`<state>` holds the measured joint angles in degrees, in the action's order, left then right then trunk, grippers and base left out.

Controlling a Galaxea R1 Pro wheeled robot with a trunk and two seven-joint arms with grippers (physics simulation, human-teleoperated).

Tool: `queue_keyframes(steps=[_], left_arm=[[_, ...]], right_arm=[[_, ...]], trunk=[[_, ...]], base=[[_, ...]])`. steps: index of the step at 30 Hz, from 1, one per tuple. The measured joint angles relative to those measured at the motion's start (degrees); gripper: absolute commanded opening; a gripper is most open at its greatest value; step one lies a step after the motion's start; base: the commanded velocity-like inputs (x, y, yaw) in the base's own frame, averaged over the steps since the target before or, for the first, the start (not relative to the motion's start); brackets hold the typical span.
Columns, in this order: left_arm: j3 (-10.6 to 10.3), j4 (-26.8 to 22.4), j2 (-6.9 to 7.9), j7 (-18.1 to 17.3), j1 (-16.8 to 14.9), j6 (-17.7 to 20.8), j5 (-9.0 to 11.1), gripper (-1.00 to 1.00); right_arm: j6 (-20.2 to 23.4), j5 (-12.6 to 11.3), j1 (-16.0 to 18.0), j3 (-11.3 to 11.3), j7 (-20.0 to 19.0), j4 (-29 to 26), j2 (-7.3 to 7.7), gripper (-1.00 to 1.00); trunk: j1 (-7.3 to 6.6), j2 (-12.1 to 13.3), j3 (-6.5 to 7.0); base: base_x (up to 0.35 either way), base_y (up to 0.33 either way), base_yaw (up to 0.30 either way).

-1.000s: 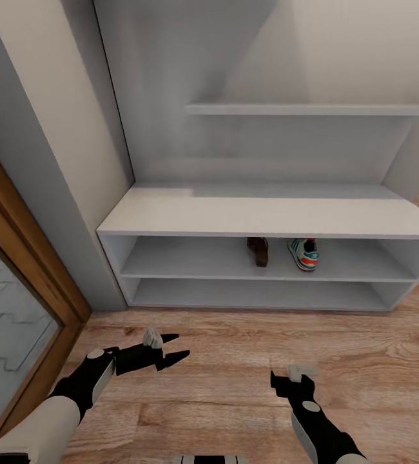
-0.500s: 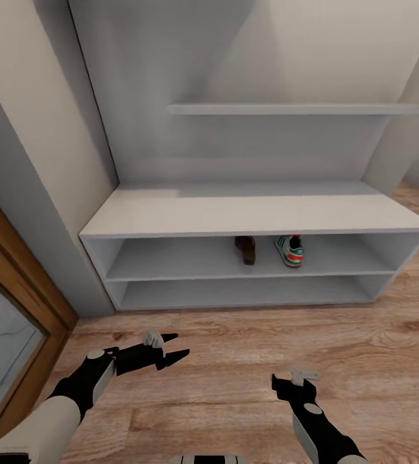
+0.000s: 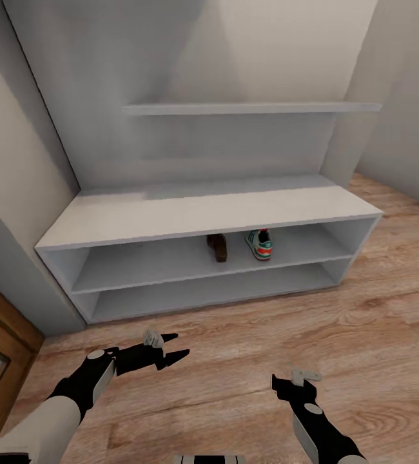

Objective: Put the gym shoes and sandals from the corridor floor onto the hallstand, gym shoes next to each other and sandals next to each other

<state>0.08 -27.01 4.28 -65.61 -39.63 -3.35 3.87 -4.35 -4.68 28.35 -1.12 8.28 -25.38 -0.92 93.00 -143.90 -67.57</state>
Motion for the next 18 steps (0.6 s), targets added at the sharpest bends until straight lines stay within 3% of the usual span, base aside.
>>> queue_keyframes(steps=[11,18], left_arm=[[0.0,0.0,-0.02,0.0,0.0,0.0,0.0,1.00],[0.0,0.0,-0.06,0.1,0.0,0.0,0.0,1.00]], right_arm=[[0.0,0.0,0.0,0.0,0.0,0.0,0.00,1.00],[0.0,0.0,0.0,-0.1,0.0,0.0,0.00,1.00]], trunk=[[0.00,0.0,0.05],[-0.18,0.1,1.75]], base=[[0.000,0.000,-0.300],[0.000,0.000,-0.300]])
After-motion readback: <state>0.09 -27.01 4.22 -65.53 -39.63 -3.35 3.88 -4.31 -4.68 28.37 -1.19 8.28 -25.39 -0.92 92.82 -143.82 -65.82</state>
